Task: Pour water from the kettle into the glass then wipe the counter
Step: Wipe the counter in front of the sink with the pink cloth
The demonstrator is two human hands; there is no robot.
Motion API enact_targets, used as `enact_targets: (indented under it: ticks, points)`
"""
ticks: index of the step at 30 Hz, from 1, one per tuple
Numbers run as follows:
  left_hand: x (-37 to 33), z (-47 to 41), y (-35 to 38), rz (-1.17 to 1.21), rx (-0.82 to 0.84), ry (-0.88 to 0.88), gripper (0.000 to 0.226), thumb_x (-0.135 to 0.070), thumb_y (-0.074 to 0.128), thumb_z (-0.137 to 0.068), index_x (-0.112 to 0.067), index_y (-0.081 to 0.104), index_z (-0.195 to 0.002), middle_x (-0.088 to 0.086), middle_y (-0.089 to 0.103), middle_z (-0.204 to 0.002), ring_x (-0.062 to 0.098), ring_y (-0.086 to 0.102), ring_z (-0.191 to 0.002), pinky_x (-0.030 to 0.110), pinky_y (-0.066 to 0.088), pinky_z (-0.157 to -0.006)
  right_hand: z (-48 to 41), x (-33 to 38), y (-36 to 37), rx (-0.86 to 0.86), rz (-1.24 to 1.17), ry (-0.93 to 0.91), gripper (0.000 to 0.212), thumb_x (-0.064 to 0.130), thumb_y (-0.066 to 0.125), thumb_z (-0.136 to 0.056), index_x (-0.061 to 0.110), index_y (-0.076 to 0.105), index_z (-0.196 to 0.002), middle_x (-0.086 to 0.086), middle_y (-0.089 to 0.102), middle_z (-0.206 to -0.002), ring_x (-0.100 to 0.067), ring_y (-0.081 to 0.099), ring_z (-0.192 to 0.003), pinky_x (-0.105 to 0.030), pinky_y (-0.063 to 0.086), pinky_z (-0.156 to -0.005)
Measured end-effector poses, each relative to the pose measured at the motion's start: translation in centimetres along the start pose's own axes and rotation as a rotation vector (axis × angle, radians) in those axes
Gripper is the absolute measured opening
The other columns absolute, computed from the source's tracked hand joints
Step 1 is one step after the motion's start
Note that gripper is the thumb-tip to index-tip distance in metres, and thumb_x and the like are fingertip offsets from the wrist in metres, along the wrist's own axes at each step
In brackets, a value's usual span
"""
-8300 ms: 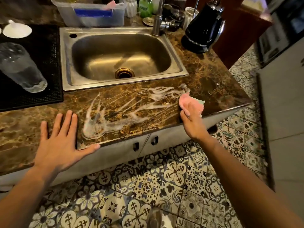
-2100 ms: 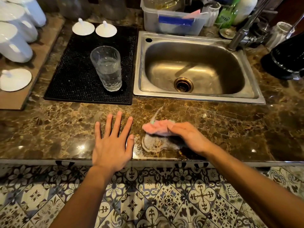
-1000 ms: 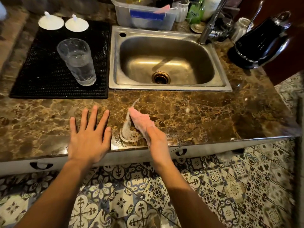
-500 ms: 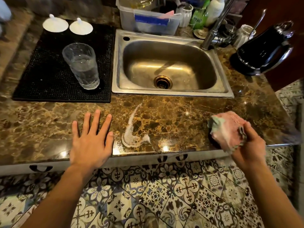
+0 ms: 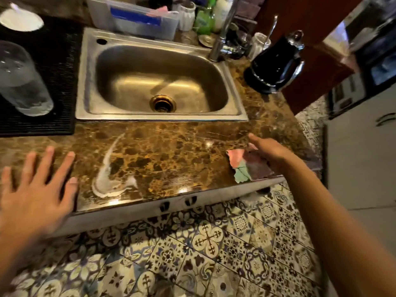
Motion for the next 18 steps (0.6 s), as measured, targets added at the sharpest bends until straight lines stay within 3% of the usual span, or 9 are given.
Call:
enact_targets:
  ticks: [2,3,6,8,10,13,15,18]
  points:
    - [0.7,-0.4,0.9,0.022,0.049,-0.036,0.072,-0.064,0.021,-0.095,-0.044,0.019,-0.164,-0.005,-0.002,-0.177,0.028,0.005,-0.163,0.071,0.022,-0.121,0.3,0.7,1.1,0.018,0.011,-0.033,0.049,0.053,0.049,-0.104,0.016,0.067,-0.076,-0.006,0.065,-0.069,-0.016,0.06,-0.054,-0.03,0.047,-0.055]
    - [0.7,-0.4,1.0,0.039,0.066,-0.038,0.072,-0.064,0.021,-0.095,-0.044,0.019,-0.164,-0.005,-0.003,-0.177,0.029,0.007,-0.163,0.071,0.022,-0.121,0.4,0.8,1.7,0.029,0.003,-0.054,0.05,0.049,0.047,-0.105,0.015,0.063,-0.073,-0.008,0.06,-0.067,-0.019,0.056,-0.052,-0.031,0.043,-0.056]
    - [-0.2,0.0,-0.1,0.015,0.033,-0.015,0.07,-0.063,0.02,-0.096,-0.045,0.016,-0.164,-0.007,-0.005,-0.177,0.024,0.002,-0.162,0.071,0.019,-0.122,0.4,0.7,2.0,-0.071,0.227,-0.151,0.045,0.038,0.055,-0.103,0.007,0.069,-0.074,-0.016,0.07,-0.077,-0.028,0.064,-0.071,-0.042,0.05,-0.073]
    - [-1.2,0.4,-1.7,0.004,-0.006,0.026,0.068,-0.061,0.019,-0.098,-0.045,0.015,-0.164,-0.011,-0.005,-0.176,0.019,-0.005,-0.161,0.07,0.013,-0.125,0.5,0.0,2.2,-0.157,0.442,-0.17,0.032,0.036,0.069,-0.094,0.006,0.076,-0.085,-0.017,0.076,-0.089,-0.029,0.069,-0.084,-0.041,0.056,-0.084]
    - [-2.7,1.2,-3.8,-0.017,-0.031,0.044,0.066,-0.061,0.017,-0.1,-0.047,0.013,-0.164,-0.014,-0.005,-0.175,0.015,-0.009,-0.16,0.057,-0.006,-0.128,0.5,-0.9,2.6,-0.178,0.397,-0.138,0.025,0.032,0.078,-0.088,0.008,0.075,-0.084,-0.011,0.076,-0.078,-0.024,0.072,-0.073,-0.037,0.06,-0.074]
    - [-4.7,2.4,-6.5,-0.072,-0.041,0.014,0.064,-0.058,0.018,-0.102,-0.042,0.019,-0.165,-0.003,0.015,-0.175,0.021,0.004,-0.161,0.037,-0.023,-0.121,0.5,-1.7,3.1,-0.092,0.171,-0.107,0.025,0.018,0.075,-0.094,0.001,0.069,-0.076,-0.01,0.064,-0.054,-0.018,0.058,-0.041,-0.026,0.048,-0.044]
    - [-5.4,2.7,-7.4,-0.066,-0.04,0.015,0.065,-0.055,0.02,-0.102,-0.037,0.025,-0.164,0.005,0.023,-0.174,0.032,0.016,-0.161,0.036,-0.024,-0.121,0.7,-1.6,2.2,-0.075,-0.002,-0.115,0.013,0.009,0.067,-0.097,-0.003,0.069,-0.091,-0.018,0.067,-0.068,-0.025,0.061,-0.053,-0.029,0.047,-0.047]
    - [-5.6,2.9,-7.8,-0.065,-0.028,0.007,0.066,-0.056,0.017,-0.102,-0.036,0.023,-0.165,0.003,0.019,-0.175,0.032,0.014,-0.161,0.041,-0.021,-0.123,0.3,-1.7,-1.8,-0.159,-0.122,-0.201,0.021,0.005,0.058,-0.098,0.01,0.072,-0.114,-0.019,0.074,-0.108,-0.032,0.072,-0.09,-0.046,0.061,-0.076]
Point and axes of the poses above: each hand's wrist, its own z-axis away from the middle knuckle, its own y-axis out of the palm, x = y × z, the point moved 7 cm from there along -z, towards the middle knuckle
